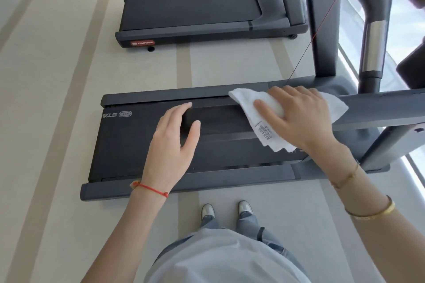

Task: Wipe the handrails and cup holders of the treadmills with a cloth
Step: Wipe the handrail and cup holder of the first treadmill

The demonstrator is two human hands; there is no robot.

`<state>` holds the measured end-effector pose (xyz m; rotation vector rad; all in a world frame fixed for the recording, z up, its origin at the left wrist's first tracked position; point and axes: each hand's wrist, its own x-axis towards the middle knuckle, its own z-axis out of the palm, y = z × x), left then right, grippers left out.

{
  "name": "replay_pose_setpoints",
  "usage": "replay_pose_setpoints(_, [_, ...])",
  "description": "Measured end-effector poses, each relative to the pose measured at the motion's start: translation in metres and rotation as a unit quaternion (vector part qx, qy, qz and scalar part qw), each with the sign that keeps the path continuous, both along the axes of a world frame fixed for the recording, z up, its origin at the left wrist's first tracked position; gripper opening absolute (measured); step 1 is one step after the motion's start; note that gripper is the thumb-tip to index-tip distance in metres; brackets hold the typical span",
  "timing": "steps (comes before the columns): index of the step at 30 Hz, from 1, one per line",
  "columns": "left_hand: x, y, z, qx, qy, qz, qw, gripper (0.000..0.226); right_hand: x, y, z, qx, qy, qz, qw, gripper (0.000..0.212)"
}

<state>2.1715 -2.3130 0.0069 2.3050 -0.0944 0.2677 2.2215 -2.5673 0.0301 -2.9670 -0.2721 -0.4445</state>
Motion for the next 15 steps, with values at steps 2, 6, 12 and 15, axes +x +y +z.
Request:
replay_pose_setpoints(2, [-0.001, -0.004, 0.0, -0.004, 0.003, 0.008, 1.0, 0.042, 0.016, 0.012, 0.005, -0.016, 0.061, 0.026, 0.998, 0.061])
replay_pose_setpoints(6, [-0.002, -0.008, 0.0, -0.003, 0.011, 0.02, 1.0, 0.044, 0.045, 0.058, 0.009, -0.004, 0.176, 0.158, 0.972, 0.056])
replay_pose_setpoints(12, [-0.002, -0.009, 0.0, -0.007, 0.021, 0.028, 0.999, 0.045, 0.057, 0.034, 0.01, 0.003, 0.242, 0.218, 0.946, 0.048])
replay_pose_setpoints(15, [-0.001, -0.009, 0.0, 0.001, 0.021, 0.031, 0.999, 0.047, 0.063, 0.01, 0.013, 0.006, 0.279, 0.209, 0.937, 0.05])
